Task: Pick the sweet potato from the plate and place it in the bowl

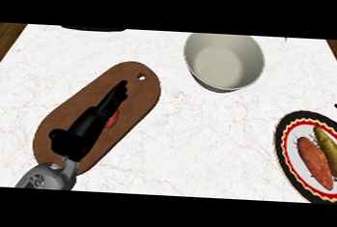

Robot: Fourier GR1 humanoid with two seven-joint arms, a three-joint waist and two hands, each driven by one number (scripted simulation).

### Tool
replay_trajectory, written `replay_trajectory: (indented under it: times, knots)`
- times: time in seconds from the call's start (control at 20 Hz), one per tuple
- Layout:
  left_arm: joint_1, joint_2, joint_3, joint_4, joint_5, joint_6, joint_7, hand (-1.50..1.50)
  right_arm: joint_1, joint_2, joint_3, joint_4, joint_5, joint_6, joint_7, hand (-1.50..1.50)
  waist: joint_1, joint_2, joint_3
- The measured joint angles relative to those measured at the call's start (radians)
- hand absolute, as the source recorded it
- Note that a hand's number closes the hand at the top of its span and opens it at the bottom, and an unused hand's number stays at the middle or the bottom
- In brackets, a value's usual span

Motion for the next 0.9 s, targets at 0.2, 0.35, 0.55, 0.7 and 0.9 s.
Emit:
replay_trajectory:
  times: [0.2, 0.35, 0.55, 0.7, 0.9]
  knots:
    - [-0.001, -0.007, -0.003, 0.009, -0.008, -0.003, -0.01, 0.0, -0.023, -0.086, 0.083, -0.059, 0.038, 0.192, 0.169, -1.5, 0.006, 0.001, -0.001]
    - [-0.01, -0.004, 0.011, 0.02, -0.003, -0.016, -0.013, 0.0, -0.068, -0.104, 0.123, -0.122, 0.01, 0.349, 0.321, -1.5, 0.006, 0.001, 0.0]
    - [0.005, -0.002, 0.027, 0.028, -0.006, -0.033, -0.03, 0.0, -0.106, -0.077, 0.141, -0.211, -0.057, 0.515, 0.516, -1.5, -0.002, -0.001, 0.001]
    - [0.008, -0.007, 0.038, 0.011, -0.009, -0.042, -0.009, 0.0, -0.128, -0.02, 0.161, -0.259, -0.075, 0.587, 0.65, -1.5, -0.004, -0.001, 0.003]
    - [0.029, -0.032, 0.05, 0.017, -0.033, -0.051, -0.022, 0.0, -0.142, 0.058, 0.176, -0.269, -0.047, 0.625, 0.745, -1.5, -0.005, -0.001, 0.004]
